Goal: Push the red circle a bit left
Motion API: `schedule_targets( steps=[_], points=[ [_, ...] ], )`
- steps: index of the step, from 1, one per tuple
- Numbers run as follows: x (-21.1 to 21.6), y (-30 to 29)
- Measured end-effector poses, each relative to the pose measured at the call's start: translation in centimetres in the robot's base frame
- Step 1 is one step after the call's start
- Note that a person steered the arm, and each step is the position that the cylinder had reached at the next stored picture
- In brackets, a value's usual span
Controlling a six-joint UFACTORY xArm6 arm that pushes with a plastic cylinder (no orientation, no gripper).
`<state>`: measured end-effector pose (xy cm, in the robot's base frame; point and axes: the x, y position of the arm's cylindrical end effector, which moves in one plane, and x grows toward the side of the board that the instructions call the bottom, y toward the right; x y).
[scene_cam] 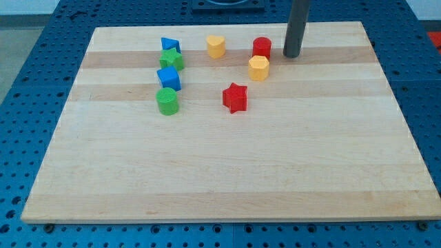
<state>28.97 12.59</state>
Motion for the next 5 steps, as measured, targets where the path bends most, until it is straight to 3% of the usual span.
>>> schedule_targets(
  steps=[3,5],
  points=[
    [-2.6,-3.2],
    [-3.1,0.8]
  ],
)
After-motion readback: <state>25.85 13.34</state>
